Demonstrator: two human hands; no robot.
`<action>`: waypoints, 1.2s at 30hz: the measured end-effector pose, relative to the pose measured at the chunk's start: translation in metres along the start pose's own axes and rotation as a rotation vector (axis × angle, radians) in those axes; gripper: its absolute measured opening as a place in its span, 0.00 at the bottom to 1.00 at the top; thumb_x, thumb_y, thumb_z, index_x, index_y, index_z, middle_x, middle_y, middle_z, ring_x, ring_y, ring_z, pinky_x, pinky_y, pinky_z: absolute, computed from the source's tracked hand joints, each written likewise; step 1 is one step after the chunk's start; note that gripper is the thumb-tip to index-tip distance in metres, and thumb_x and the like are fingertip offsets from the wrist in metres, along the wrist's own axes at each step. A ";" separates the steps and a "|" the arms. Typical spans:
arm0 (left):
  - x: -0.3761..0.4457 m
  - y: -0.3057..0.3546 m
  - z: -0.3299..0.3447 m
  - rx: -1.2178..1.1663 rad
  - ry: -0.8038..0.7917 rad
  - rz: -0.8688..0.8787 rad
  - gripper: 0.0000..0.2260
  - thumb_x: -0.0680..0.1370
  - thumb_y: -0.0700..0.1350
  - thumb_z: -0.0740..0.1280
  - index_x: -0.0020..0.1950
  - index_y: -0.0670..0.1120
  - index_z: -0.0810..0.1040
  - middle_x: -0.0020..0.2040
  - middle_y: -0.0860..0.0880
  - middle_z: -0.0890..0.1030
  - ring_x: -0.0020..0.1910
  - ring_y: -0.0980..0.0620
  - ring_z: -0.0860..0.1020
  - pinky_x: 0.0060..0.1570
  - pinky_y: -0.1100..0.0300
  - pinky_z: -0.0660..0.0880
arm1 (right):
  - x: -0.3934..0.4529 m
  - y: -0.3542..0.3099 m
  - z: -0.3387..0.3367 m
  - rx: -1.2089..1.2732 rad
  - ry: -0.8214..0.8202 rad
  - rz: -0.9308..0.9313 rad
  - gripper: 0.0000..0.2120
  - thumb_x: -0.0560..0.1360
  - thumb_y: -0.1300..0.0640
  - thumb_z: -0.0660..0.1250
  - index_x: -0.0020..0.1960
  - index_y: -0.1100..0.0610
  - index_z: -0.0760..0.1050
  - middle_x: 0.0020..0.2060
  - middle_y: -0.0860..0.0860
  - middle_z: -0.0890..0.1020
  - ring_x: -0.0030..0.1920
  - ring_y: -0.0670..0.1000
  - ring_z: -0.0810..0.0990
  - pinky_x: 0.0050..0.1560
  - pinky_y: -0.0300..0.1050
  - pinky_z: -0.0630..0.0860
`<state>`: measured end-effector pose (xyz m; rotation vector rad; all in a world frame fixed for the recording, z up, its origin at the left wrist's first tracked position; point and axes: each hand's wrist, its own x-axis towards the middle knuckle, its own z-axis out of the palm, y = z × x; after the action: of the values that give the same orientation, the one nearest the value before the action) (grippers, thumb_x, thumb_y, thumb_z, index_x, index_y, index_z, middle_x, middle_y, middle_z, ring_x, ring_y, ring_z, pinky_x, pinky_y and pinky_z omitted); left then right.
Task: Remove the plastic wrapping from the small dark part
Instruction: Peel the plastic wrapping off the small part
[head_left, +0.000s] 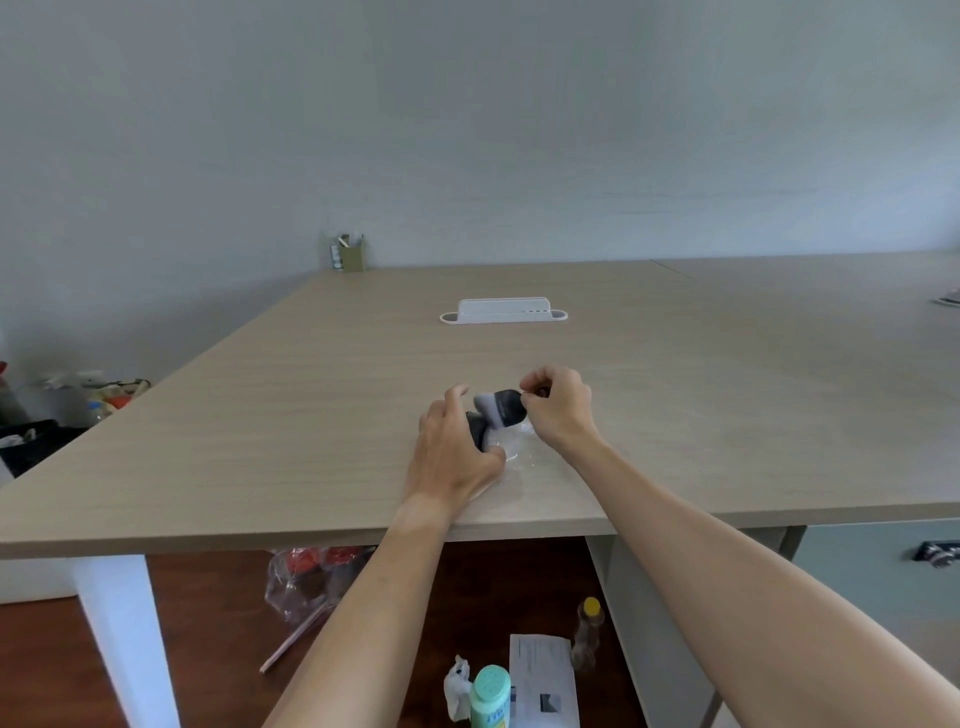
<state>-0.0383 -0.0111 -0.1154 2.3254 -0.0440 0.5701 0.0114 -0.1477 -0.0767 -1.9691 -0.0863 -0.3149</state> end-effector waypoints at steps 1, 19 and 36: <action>0.000 0.001 0.000 -0.010 -0.007 -0.004 0.34 0.69 0.44 0.68 0.74 0.48 0.60 0.57 0.51 0.71 0.63 0.49 0.68 0.56 0.59 0.67 | 0.000 -0.001 -0.001 0.000 0.052 -0.005 0.12 0.72 0.70 0.60 0.47 0.60 0.80 0.44 0.52 0.80 0.48 0.52 0.77 0.44 0.38 0.71; 0.004 -0.001 0.000 -0.038 -0.089 -0.056 0.36 0.66 0.47 0.68 0.73 0.48 0.60 0.60 0.51 0.73 0.62 0.49 0.71 0.57 0.52 0.73 | -0.005 0.010 -0.013 0.064 -0.129 0.016 0.12 0.66 0.72 0.62 0.36 0.56 0.77 0.35 0.54 0.80 0.34 0.53 0.77 0.36 0.43 0.74; 0.002 0.001 -0.001 -0.048 -0.081 -0.052 0.35 0.67 0.47 0.67 0.73 0.48 0.60 0.58 0.52 0.75 0.62 0.49 0.72 0.57 0.54 0.72 | -0.006 0.010 -0.009 0.122 -0.085 0.017 0.10 0.67 0.70 0.64 0.36 0.56 0.77 0.32 0.53 0.80 0.33 0.53 0.78 0.41 0.48 0.79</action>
<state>-0.0372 -0.0108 -0.1136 2.2955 -0.0352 0.4443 0.0059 -0.1590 -0.0834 -1.8610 -0.1406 -0.2105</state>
